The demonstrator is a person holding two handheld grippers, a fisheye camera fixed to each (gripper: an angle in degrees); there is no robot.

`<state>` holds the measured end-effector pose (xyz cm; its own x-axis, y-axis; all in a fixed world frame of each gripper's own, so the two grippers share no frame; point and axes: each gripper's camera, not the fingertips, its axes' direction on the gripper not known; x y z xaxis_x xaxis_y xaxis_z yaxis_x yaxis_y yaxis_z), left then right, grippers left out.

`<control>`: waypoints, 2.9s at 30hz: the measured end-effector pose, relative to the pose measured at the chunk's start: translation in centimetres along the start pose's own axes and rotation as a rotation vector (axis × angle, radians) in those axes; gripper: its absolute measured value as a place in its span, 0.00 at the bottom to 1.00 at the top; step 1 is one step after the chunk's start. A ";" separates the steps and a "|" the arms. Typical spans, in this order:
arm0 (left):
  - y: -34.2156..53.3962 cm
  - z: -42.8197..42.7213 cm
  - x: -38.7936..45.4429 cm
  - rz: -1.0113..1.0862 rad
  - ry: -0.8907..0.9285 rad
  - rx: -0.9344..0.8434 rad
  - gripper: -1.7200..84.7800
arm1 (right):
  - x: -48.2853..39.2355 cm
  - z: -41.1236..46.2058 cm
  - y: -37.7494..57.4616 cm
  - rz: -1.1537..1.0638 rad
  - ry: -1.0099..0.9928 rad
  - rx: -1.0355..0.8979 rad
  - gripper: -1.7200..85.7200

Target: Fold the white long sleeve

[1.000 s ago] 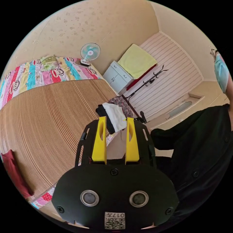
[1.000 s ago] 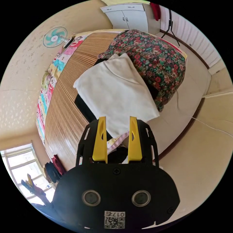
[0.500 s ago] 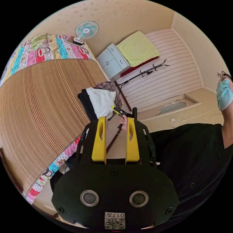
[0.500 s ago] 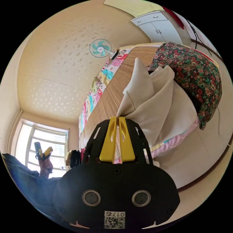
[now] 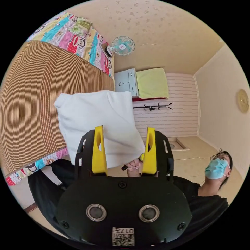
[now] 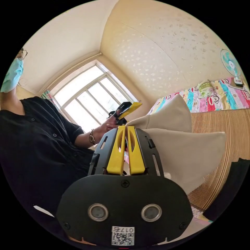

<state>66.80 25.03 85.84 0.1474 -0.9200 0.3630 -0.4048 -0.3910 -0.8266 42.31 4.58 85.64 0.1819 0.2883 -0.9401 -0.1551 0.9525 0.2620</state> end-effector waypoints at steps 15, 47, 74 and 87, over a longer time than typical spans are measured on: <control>5.1 -19.9 5.3 0.868 0.803 -0.163 0.03 | -17.7 9.0 -4.2 -0.426 -0.257 -0.105 0.10; 3.9 -14.4 10.4 0.889 0.102 -0.197 0.06 | -15.0 3.7 -8.9 -0.264 0.378 0.465 0.05; 6.6 1.1 22.1 0.785 -0.438 0.148 0.10 | -15.5 16.6 -15.9 -0.279 0.577 0.331 0.05; 3.9 -7.1 28.3 1.037 0.285 -0.075 0.05 | -11.0 9.9 -11.3 -0.431 0.345 0.231 0.07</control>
<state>63.00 -2.37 95.90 -0.5112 -0.7585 -0.4041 -0.2674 0.5872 -0.7640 51.70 -8.40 95.13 -0.1505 -0.1405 -0.9786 0.0847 0.9844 -0.1544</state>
